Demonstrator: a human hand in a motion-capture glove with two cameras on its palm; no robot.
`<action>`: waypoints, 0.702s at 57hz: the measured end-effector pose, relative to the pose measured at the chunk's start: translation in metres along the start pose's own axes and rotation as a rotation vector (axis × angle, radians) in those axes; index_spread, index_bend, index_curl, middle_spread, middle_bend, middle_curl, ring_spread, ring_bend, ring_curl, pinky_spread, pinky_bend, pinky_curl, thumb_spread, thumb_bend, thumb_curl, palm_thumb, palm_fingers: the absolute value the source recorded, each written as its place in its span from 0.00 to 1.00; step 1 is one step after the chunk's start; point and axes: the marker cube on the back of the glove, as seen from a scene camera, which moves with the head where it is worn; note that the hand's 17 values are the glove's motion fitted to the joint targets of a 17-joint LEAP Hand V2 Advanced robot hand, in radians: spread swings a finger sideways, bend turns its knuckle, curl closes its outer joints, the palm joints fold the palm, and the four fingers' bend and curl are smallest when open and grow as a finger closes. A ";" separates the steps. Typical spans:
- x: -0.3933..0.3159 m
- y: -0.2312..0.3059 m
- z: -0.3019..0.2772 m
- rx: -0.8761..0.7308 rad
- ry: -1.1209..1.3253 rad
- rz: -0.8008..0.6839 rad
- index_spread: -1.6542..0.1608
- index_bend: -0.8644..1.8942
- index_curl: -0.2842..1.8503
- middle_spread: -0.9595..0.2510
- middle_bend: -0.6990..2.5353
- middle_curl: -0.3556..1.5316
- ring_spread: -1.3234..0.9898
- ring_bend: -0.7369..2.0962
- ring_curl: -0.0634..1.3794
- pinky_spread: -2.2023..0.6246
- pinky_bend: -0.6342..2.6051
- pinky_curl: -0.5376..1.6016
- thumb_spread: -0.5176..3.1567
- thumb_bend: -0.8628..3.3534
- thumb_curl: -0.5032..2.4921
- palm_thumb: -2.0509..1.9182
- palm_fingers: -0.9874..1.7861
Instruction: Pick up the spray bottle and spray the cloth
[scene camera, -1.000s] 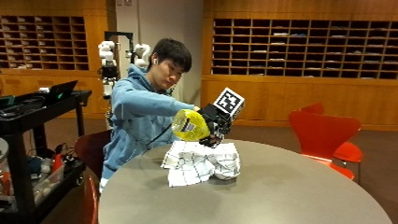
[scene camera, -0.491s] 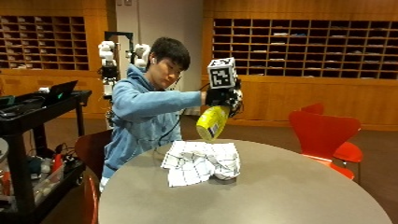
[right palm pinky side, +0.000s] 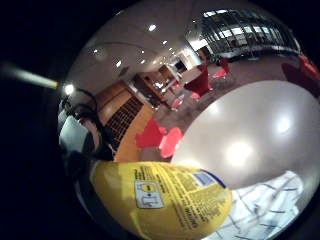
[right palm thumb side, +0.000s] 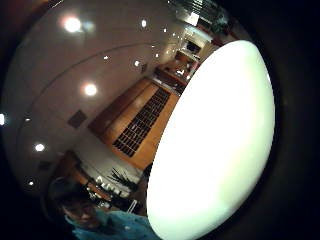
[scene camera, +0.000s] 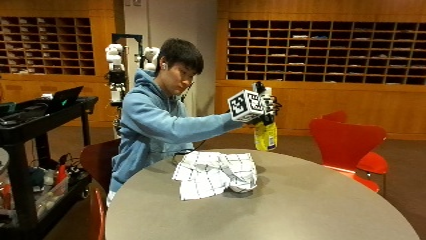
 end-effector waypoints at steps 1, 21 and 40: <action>0.004 0.001 0.005 0.009 -0.017 0.008 0.78 0.39 0.38 0.69 0.43 0.45 0.50 0.53 0.35 0.70 0.33 0.44 0.35 0.20 0.37 0.69 0.86; 0.081 0.023 0.088 -0.005 -0.128 0.141 0.79 0.39 0.39 0.69 0.43 0.45 0.50 0.52 0.35 0.70 0.33 0.44 0.36 0.20 0.36 0.69 0.86; 0.088 0.028 0.092 -0.220 -0.042 0.107 0.79 0.34 0.36 0.70 0.37 0.42 0.51 0.48 0.32 0.72 0.35 0.44 0.40 0.19 0.33 0.67 0.74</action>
